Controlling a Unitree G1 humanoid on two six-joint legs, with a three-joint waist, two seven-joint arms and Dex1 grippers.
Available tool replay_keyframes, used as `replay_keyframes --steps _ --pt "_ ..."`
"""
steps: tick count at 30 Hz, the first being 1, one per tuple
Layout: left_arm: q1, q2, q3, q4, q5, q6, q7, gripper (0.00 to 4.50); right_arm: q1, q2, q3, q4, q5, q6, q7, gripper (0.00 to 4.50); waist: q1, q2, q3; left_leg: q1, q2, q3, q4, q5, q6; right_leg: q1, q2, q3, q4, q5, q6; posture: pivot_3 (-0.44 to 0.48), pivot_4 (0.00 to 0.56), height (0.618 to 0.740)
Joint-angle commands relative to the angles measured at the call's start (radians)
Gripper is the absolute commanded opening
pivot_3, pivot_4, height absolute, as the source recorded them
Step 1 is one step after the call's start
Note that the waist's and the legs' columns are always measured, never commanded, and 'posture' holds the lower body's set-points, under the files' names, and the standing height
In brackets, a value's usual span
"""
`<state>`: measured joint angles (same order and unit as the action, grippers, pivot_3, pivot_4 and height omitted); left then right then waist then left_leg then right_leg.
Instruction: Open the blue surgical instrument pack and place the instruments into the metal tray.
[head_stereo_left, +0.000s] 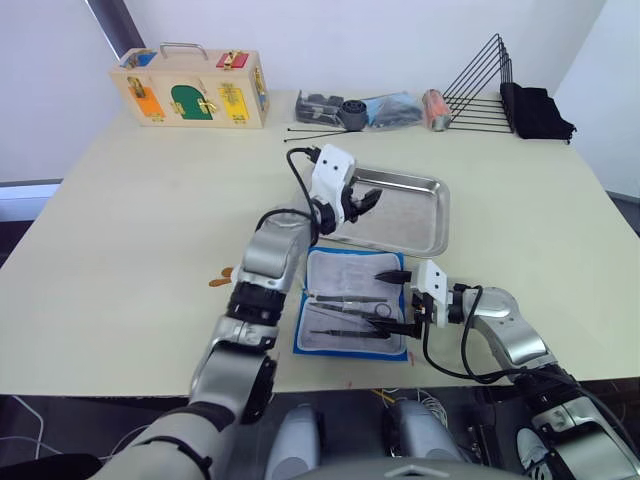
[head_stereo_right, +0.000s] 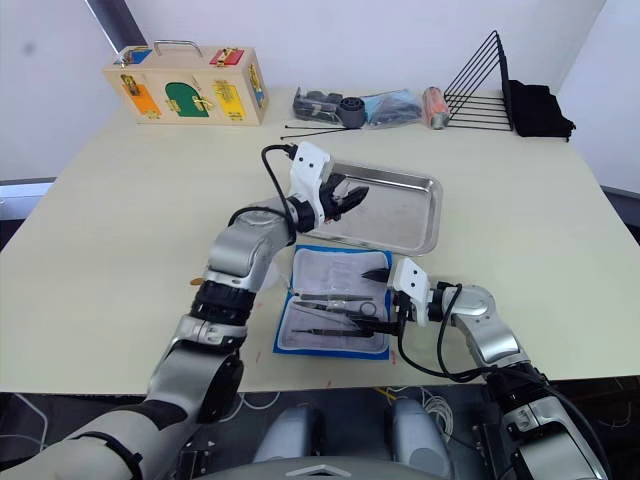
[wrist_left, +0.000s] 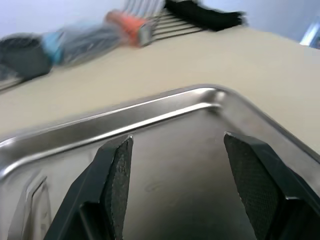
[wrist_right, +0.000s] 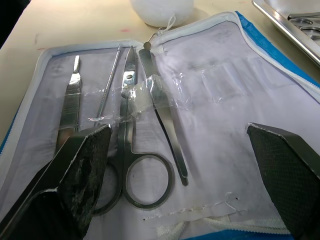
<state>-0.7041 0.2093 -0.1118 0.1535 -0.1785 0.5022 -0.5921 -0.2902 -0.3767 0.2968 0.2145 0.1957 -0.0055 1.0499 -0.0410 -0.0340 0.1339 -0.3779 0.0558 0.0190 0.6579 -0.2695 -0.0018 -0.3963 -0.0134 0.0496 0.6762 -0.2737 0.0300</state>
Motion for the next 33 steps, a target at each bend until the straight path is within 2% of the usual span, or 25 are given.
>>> replay_keyframes --steps 1,2,6,13,17,18,20,21,22,33 --pt "0.044 0.037 -0.023 -0.131 -0.075 -0.056 -0.155 3.04 0.063 -0.02 0.058 0.109 -0.075 0.065 -0.006 4.5 0.001 0.0 0.0 0.0 0.0 0.0 0.0 0.0 0.0 0.0 0.0 0.0 0.0 0.0 0.0 0.0 0.15 0.74" --pt "0.054 0.046 -0.025 -0.141 -0.081 -0.06 -0.172 3.04 0.064 -0.021 0.057 0.108 -0.075 0.065 -0.005 4.5 0.001 0.0 0.0 0.0 0.0 0.0 0.0 0.0 0.0 0.0 0.0 0.0 0.0 0.0 0.0 0.0 0.15 0.74" --pt "0.145 0.132 0.017 -0.241 -0.234 -0.035 -0.377 3.04 0.068 -0.023 0.055 0.105 -0.074 0.066 -0.008 4.5 -0.001 0.0 0.0 0.0 0.0 0.0 -0.001 0.0 0.0 0.0 0.0 0.0 0.0 0.0 0.0 0.0 0.15 0.74" --pt "0.218 0.379 0.034 -0.221 -0.282 -0.138 -0.687 3.04 0.071 -0.024 0.055 0.102 -0.072 0.056 -0.002 4.5 0.0 0.0 0.0 0.001 0.0 0.0 -0.002 0.0 0.0 0.0 0.0 -0.001 -0.001 0.0 -0.001 0.0 0.15 0.74" --pt "0.226 0.499 0.044 -0.142 -0.247 -0.294 -0.856 3.04 0.068 -0.029 0.055 0.104 -0.072 0.052 0.006 4.5 0.002 0.0 0.0 0.0 0.0 0.0 -0.002 0.0 0.001 0.0 0.0 -0.001 -0.002 0.0 -0.001 0.0 0.15 0.74" --pt "0.225 0.521 0.052 -0.118 -0.247 -0.325 -0.898 3.47 0.068 -0.03 0.055 0.105 -0.072 0.051 0.008 4.5 0.002 0.0 0.0 0.001 0.0 0.0 -0.002 0.0 0.001 0.0 0.0 -0.001 -0.002 -0.001 -0.001 0.0 0.15 0.74" --pt "0.223 0.569 0.061 -0.082 -0.262 -0.354 -0.974 3.74 0.068 -0.033 0.054 0.107 -0.071 0.048 0.013 4.5 0.001 0.0 0.0 0.0 0.0 0.0 -0.003 0.0 0.001 0.0 0.0 -0.001 -0.003 -0.001 -0.001 0.0 0.15 0.74" --pt "0.224 0.596 0.058 -0.07 -0.279 -0.361 -1.001 4.23 0.068 -0.034 0.053 0.107 -0.071 0.047 0.016 4.5 0.001 0.001 0.0 0.0 0.0 0.0 -0.003 0.0 0.001 0.0 0.0 -0.001 -0.003 -0.001 -0.001 0.0 0.15 0.74" --pt "0.226 0.626 0.049 -0.061 -0.301 -0.364 -1.016 4.47 0.068 -0.036 0.051 0.109 -0.07 0.044 0.02 4.5 0.001 0.001 0.0 0.0 0.0 0.0 -0.003 0.0 0.001 0.0 0.0 -0.001 -0.003 -0.001 -0.001 0.0 0.15 0.74" --pt "0.254 0.857 -0.081 -0.071 -0.498 -0.444 -1.022 4.47 0.053 -0.061 0.026 0.126 -0.047 0.016 0.071 4.5 0.007 0.002 0.002 -0.001 0.001 0.0 -0.004 0.0 0.001 -0.001 -0.001 -0.002 -0.005 -0.001 -0.001 0.0 0.15 0.74"
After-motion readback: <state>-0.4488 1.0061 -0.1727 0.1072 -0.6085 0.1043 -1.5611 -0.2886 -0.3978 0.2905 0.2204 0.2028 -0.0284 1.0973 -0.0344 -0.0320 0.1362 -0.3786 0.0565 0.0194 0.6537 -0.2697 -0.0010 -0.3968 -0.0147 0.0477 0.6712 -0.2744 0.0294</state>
